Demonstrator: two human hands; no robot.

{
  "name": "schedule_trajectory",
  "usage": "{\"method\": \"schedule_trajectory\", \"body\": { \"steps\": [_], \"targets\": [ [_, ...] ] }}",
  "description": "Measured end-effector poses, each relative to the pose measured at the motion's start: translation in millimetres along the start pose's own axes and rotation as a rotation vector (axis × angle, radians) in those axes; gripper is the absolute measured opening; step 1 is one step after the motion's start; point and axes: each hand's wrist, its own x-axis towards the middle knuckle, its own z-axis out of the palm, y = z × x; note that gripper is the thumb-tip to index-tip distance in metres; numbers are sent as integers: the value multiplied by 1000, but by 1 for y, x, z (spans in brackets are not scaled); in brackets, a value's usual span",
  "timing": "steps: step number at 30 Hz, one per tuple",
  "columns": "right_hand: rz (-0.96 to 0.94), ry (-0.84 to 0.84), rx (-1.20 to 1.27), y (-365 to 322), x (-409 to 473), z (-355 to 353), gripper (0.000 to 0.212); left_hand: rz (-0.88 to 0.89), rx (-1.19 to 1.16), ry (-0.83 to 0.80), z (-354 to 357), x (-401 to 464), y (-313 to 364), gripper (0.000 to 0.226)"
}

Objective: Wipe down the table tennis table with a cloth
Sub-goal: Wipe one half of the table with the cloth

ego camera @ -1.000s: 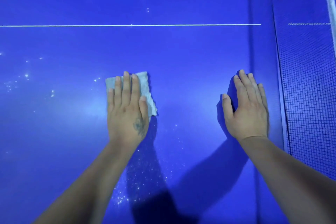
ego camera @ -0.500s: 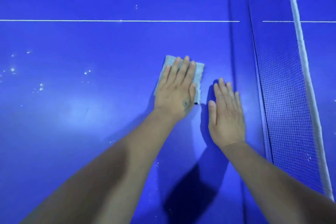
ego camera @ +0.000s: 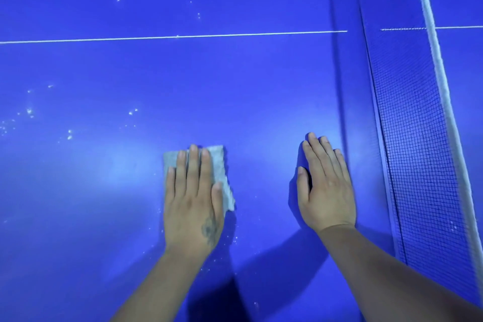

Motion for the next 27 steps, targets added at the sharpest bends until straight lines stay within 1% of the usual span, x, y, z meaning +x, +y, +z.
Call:
{"method": "schedule_trajectory", "body": {
  "steps": [2,5,9,12,16,20,23,27],
  "targets": [
    [-3,-1,0,0,1,0,55,40,17,-18,6,-18,15,64],
    [-7,5,-2,0,0,0,56,85,17,-33,12,-14,41,65],
    [-11,14,-10,0,1,0,56,218,-13,-13,18,25,80,64],
    [-13,20,-21,0,0,1,56,256,-23,6,21,67,94,64],
    [-22,7,-29,2,1,1,57,173,-15,61,18,119,81,64],
    [-17,-3,-33,2,0,2,57,35,-18,65,11,137,39,66],
    [-15,-3,-25,2,0,1,57,-59,-8,69,4,110,7,66],
    [-5,-11,-28,1,0,0,57,-113,-14,36,-1,33,-6,65]
  ]
}}
